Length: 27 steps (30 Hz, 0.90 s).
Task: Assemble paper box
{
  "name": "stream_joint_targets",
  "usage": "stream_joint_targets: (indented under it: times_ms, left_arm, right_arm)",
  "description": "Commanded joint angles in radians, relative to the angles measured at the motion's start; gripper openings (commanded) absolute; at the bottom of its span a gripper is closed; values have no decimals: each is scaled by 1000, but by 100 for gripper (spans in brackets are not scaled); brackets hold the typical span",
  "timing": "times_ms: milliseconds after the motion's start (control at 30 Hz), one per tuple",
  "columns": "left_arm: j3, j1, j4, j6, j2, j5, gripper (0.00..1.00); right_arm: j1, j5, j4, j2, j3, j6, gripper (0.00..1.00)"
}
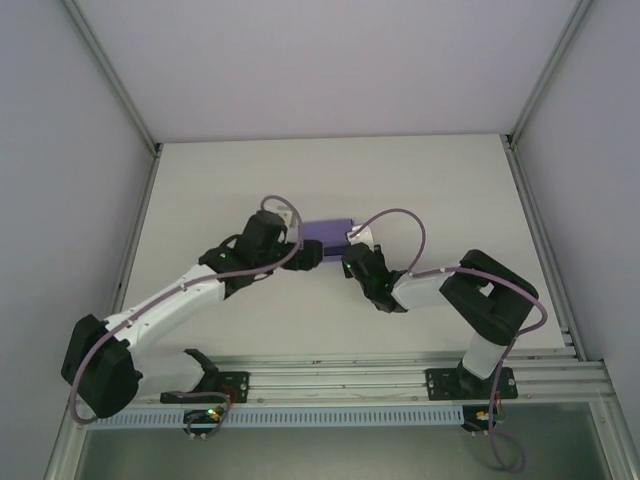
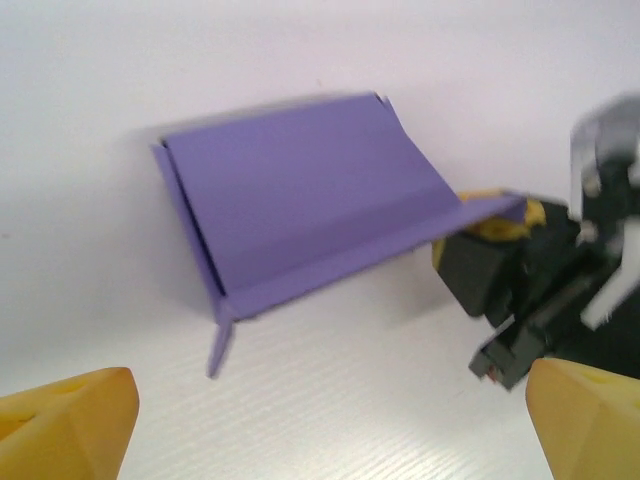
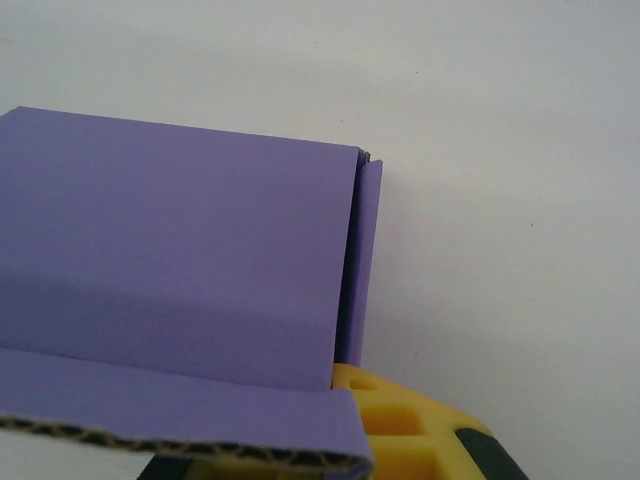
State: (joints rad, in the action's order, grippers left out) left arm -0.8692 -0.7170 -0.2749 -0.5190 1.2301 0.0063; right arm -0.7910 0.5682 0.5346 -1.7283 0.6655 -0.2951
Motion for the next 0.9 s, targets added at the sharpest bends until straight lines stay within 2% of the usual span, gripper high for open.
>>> stream_joint_targets:
  times_ms: [0,133,200,367,567,667,733,833,867]
  left_arm:
    - [-37,102,0,-50,98,68,100]
    - [-139,168,82,-28,310,177,100]
    - [-192,198,99,-40,408,257,92]
    - [-215,229,125,-47,529,343,75]
    - [-135,273,243,-85,600,410,58]
    - [-82,294,341,-129,621,472,49]
    - [-51,319,388,-146,624,486,44]
    - [-26,332,411,-150,621,493,42]
    - [-12,335,429,-153,620,496,40]
  right_arm:
    - [-10,-17,-45,-51,-24,44,8]
    - [-10,-13,-47,-66,-17,33,11]
    - [-10,-20,-43,-67,-18,35,11]
    - [-10,-21,-40,-30,-46,34,19]
    - [-10,-131,-45,63,-137,33,41]
    - [-9,-228,-105,130,-175,56,69]
    - [-8,-288,-174,179,-175,77,83]
    - [-4,-373,-290,252,-149,102,96]
    - [2,-408,-317,273,-139,105,98]
